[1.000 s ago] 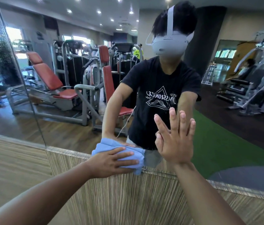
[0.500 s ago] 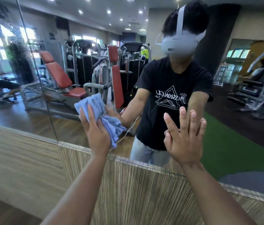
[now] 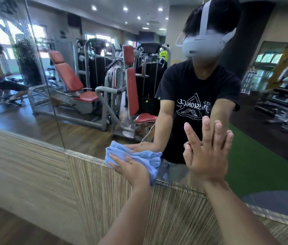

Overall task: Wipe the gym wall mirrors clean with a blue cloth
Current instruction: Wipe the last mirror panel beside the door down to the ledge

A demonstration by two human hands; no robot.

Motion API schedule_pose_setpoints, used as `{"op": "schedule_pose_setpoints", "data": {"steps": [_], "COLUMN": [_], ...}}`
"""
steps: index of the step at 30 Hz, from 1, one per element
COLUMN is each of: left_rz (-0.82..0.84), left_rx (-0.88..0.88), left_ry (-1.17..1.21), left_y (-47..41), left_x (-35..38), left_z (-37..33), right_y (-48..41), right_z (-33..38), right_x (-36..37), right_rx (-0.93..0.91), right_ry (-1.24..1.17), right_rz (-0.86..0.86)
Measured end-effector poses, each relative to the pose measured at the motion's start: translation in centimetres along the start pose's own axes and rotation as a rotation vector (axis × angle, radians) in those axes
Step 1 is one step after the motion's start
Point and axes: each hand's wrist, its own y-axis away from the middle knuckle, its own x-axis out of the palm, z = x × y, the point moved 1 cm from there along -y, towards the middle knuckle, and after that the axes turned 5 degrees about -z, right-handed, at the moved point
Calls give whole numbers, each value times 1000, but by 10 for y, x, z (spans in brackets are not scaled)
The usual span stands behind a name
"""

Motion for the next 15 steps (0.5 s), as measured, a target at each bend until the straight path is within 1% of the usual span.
{"op": "schedule_pose_setpoints", "data": {"steps": [3, 7, 11, 15], "left_rz": [-73, -182, -250, -243], "left_rx": [7, 17, 27, 80], "left_ry": [-24, 0, -4, -9], "left_y": [-50, -97, -118, -113], "left_x": [-12, -23, -28, -29], "left_z": [5, -10, -13, -7], "right_y": [0, 0, 0, 0], "right_z": [0, 1, 1, 3], "right_x": [1, 2, 3, 3], "right_rx": [2, -1, -2, 4], "right_ry": [7, 17, 22, 36], "right_rz": [-7, -21, -31, -54]}}
